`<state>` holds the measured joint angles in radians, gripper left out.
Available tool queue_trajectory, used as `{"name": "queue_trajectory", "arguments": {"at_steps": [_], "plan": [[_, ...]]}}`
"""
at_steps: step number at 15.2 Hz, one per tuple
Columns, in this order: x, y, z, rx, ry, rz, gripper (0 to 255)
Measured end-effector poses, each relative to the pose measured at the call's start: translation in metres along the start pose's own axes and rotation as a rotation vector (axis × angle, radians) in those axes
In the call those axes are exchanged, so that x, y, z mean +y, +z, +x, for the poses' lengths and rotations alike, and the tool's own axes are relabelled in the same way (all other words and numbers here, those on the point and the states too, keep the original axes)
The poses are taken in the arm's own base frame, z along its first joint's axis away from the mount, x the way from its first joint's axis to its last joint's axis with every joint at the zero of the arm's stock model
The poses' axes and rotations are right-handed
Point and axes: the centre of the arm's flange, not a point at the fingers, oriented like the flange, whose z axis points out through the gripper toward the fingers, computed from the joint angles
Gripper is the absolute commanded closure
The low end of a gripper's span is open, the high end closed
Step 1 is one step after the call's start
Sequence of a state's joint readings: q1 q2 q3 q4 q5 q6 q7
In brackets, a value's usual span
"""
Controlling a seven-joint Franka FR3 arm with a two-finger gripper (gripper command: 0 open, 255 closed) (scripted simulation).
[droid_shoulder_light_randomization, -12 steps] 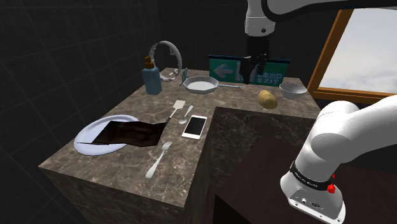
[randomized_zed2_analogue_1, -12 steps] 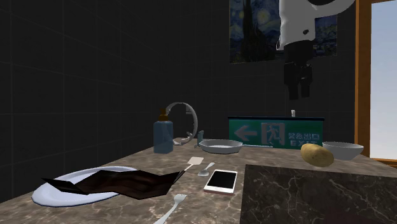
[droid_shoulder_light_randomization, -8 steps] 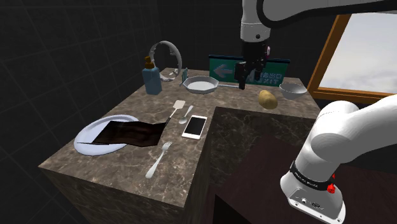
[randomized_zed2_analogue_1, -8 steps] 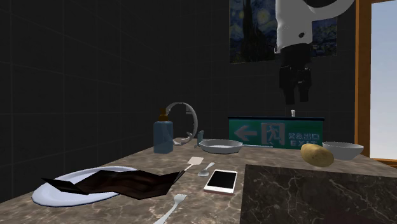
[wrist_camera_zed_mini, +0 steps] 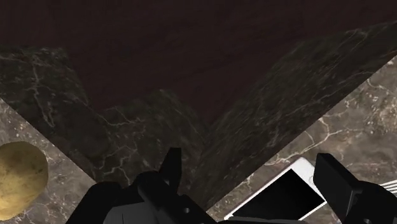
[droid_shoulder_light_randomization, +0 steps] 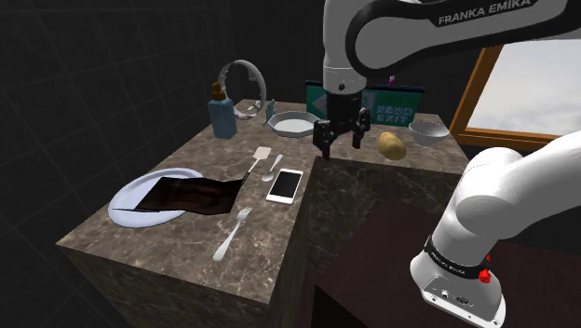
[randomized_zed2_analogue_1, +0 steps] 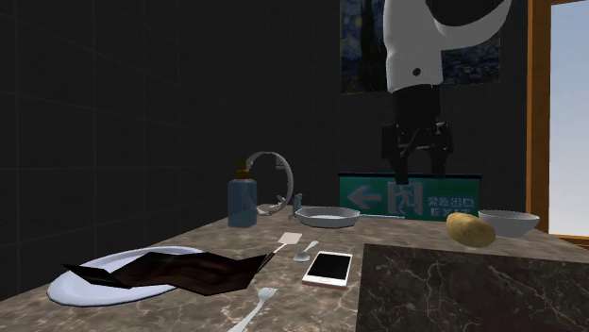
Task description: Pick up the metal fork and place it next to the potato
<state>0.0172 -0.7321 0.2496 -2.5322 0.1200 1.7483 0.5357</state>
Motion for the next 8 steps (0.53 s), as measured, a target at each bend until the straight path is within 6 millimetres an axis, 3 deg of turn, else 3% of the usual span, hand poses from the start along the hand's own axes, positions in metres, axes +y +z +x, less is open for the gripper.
{"name": "queue_trajectory", "arguments": {"at_steps": [8], "plan": [[-0.083,0.040,0.004,-0.041,0.212,0.045,0]]}}
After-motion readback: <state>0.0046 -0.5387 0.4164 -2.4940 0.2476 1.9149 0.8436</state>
